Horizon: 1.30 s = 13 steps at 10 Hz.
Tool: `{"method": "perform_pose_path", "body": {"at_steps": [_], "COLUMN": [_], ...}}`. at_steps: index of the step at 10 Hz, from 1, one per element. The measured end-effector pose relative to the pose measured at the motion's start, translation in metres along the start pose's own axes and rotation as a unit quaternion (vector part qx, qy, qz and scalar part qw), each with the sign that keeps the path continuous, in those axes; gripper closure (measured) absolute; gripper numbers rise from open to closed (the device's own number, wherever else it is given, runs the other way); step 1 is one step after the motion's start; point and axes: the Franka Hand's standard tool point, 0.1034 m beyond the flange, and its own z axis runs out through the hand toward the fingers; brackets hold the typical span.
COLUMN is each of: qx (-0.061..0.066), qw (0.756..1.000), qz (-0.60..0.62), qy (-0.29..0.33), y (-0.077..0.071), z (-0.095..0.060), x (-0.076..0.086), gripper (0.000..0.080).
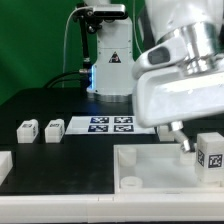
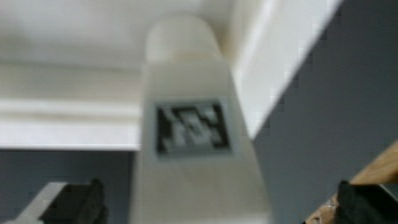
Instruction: Assemble one leg
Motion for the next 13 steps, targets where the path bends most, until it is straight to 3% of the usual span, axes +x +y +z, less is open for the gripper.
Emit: {"method": "perform_pose_path", "body": {"at_steps": [1, 2, 3, 6, 11, 13], "qx": [0.002, 0.018, 0.029, 0.062, 0.055, 0.03], "qw": [1.0, 0.996, 0.991, 0.964, 0.963, 0.954], "qz": [0.001, 0.006, 0.008, 0.017, 0.043, 0.14], "qy": [-0.016, -0.086, -0.131, -0.26, -0.259, -0.263], "y": [0.001, -0.001, 0.0, 0.007, 0.012, 0.01], "z": [0.004, 0.008, 0.006, 0.008, 0.014, 0.014], "x": [-0.003, -0.007, -0.002, -0.008, -0.007, -0.007], "gripper": [0.015, 0.015, 0.015, 0.015, 0.0177, 0.0475]}}
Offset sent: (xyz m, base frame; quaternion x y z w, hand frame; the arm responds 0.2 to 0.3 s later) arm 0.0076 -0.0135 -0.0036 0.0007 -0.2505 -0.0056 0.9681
